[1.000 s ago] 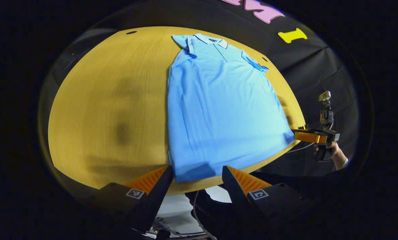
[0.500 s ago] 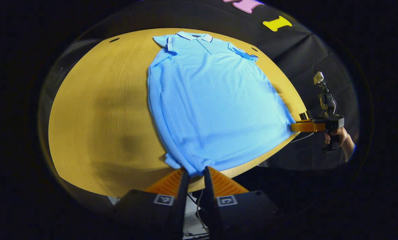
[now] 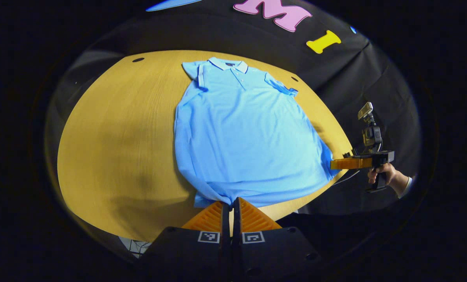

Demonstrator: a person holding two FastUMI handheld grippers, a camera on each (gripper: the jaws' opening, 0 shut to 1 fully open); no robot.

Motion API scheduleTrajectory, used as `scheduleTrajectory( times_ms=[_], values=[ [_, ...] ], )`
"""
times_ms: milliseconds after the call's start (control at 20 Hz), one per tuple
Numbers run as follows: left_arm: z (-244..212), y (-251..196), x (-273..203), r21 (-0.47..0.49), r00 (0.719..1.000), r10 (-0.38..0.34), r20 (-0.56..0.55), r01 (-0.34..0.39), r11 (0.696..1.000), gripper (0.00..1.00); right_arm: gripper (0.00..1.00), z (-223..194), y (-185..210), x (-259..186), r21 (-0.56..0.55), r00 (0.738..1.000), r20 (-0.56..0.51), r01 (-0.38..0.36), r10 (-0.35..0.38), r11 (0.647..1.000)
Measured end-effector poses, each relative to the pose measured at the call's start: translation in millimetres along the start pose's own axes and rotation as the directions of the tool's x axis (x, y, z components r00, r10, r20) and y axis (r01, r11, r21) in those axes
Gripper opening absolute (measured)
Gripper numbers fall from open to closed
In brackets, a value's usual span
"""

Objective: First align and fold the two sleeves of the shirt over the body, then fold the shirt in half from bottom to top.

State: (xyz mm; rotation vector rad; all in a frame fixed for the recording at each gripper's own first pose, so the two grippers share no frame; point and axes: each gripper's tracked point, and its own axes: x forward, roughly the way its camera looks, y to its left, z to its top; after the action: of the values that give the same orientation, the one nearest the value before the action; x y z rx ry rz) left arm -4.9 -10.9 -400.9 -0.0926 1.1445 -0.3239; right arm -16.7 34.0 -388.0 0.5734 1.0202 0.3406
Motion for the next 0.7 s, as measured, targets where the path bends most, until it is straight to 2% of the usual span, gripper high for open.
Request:
scheduleTrajectory(
  times_ms=[300, 500, 550, 600, 650, 700],
  values=[
    [57, -10, 1, 0.007, 0.996, -0.010, 0.086, 0.009, 1.000, 0.06, 0.23, 56, 31, 18, 0.046, 0.989, 0.091, -0.122, 0.117, 0.991],
    [60, -16, 5, 0.032, 0.998, -0.003, 0.071, 0.000, 0.999, 0.06, 0.23, 53, 20, 8, 0.015, 0.993, 0.080, -0.083, 0.082, 0.996],
    [56, -15, 6, 0.035, 0.998, -0.002, 0.064, 0.000, 0.999, 0.06, 0.12, 45, 11, 0, 0.009, 0.996, 0.067, -0.055, 0.054, 0.998],
    [52, -13, 6, 0.034, 0.998, 0.003, 0.059, -0.005, 0.999, 0.06, 0.33, 35, 5, -7, 0.012, 0.998, 0.055, -0.039, 0.038, 0.999],
    [46, -11, 7, 0.030, 0.999, 0.007, 0.048, -0.009, 1.000, 0.06, 0.23, 25, -1, -16, 0.015, 0.999, 0.045, -0.021, 0.020, 1.000],
    [40, -8, 7, 0.022, 0.999, 0.012, 0.037, -0.013, 1.000, 0.06, 0.23, 18, -10, -24, 0.016, 0.999, 0.040, 0.005, -0.005, 1.000]
  ],
)
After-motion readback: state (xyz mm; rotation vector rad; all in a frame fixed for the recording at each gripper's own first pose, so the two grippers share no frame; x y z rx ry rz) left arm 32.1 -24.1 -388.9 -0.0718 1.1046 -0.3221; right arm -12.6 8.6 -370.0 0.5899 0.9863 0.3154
